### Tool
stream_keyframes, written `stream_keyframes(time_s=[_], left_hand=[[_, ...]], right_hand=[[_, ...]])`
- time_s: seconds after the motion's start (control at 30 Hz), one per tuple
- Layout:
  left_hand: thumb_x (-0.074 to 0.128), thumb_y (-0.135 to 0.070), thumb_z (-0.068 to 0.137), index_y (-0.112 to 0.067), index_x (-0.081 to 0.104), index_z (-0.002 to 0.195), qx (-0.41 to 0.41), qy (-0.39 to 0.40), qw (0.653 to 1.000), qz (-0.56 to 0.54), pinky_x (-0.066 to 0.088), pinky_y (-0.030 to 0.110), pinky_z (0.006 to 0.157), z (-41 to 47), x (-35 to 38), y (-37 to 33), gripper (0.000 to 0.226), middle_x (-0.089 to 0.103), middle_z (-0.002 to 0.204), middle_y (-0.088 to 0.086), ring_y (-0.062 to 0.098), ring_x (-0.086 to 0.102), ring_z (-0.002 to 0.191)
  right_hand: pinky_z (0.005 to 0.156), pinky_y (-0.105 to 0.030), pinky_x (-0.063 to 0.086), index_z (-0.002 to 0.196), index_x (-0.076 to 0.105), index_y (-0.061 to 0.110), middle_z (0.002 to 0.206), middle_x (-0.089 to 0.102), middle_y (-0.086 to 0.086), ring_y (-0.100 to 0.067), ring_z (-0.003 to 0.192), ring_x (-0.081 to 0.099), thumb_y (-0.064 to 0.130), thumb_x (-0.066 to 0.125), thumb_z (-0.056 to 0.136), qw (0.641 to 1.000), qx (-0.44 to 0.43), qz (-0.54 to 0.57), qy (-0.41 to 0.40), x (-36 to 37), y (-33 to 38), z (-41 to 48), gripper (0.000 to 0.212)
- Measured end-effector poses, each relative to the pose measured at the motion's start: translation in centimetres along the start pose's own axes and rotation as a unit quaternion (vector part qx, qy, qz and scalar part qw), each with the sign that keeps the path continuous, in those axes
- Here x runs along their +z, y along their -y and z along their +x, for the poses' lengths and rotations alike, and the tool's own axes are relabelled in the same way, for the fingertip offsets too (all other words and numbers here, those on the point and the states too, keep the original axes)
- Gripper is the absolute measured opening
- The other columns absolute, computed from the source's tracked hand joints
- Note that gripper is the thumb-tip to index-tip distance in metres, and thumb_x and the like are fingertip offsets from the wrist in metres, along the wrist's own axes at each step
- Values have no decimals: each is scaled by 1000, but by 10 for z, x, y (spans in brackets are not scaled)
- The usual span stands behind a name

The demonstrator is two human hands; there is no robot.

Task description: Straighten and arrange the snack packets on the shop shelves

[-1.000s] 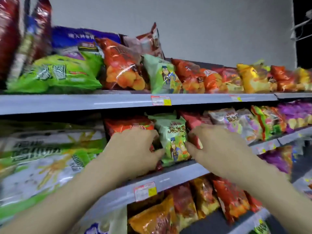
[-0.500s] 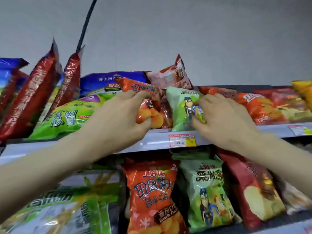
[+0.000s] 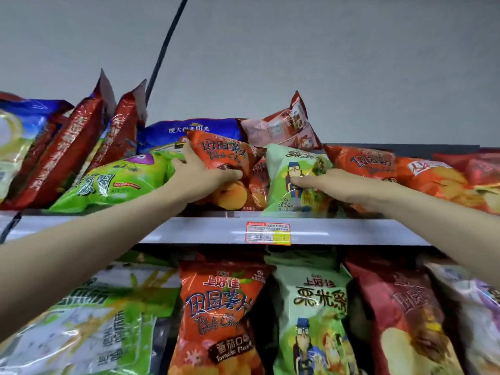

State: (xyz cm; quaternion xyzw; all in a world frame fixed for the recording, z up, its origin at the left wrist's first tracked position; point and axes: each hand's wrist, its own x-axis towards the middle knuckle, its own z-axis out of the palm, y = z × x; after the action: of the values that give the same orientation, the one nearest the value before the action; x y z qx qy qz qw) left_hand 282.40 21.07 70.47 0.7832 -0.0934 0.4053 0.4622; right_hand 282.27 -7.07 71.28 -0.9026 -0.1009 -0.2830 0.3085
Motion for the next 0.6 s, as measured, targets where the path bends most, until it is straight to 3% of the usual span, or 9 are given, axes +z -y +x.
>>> stream_keyframes(time_s=[0.07,0.1,0.17,0.23,0.37,0.47,0.53,0.6], left_hand=[[97,-51,63,-16,25,153,-21,-14,999,-27,48,42,111,4,1,1,120,60,137,5,28,59,126],[98,-47,65,-16,30,149,-24,-25,999,-27,50,42,108,6,0,1,112,63,130,3,27,62,120],[96,-42,68,-16,32,148,-8,-50,998,-30,50,38,103,6,-3,-3,106,62,124,0,25,62,116],[94,-40,72,-17,31,152,29,-84,995,-46,45,32,99,6,-10,-14,105,58,123,-3,21,58,112],[94,-48,68,-22,33,154,63,-141,975,-162,49,33,104,18,-36,-43,109,59,126,-8,15,62,112],[95,-58,51,-26,39,146,49,-164,956,-238,59,46,99,25,-60,-57,115,63,123,-7,19,69,109],[96,-58,47,-27,42,142,45,-163,950,-264,61,51,92,26,-73,-60,113,65,119,-6,23,72,105],[95,-55,55,-25,42,142,47,-178,949,-256,61,45,94,24,-84,-60,106,64,117,-7,20,71,107]], right_hand=[[102,-32,36,135,65,28,136,57,8,-18,119,53,78,73,75,999,9,33,29,-2,-4,2,78],[105,-34,37,134,65,27,138,59,8,-18,122,54,80,77,68,999,16,38,35,-3,-6,3,85],[111,-38,42,129,69,26,134,66,10,-18,122,61,88,83,44,998,16,52,27,-3,-14,7,106],[111,-41,46,116,76,26,117,76,12,-16,112,68,86,86,36,997,5,74,26,-3,-21,9,100],[106,-38,51,108,80,25,102,80,13,-16,105,73,73,92,45,993,-44,107,35,-2,-25,11,80],[95,-26,52,111,77,27,102,79,18,-11,107,73,52,91,71,984,-91,144,49,8,-16,8,49],[103,-32,52,115,76,30,107,79,18,-10,108,72,51,91,72,981,-116,146,53,16,-7,9,49],[106,-38,52,114,75,33,108,78,19,-9,108,72,61,92,62,981,-131,136,45,28,4,14,62]])
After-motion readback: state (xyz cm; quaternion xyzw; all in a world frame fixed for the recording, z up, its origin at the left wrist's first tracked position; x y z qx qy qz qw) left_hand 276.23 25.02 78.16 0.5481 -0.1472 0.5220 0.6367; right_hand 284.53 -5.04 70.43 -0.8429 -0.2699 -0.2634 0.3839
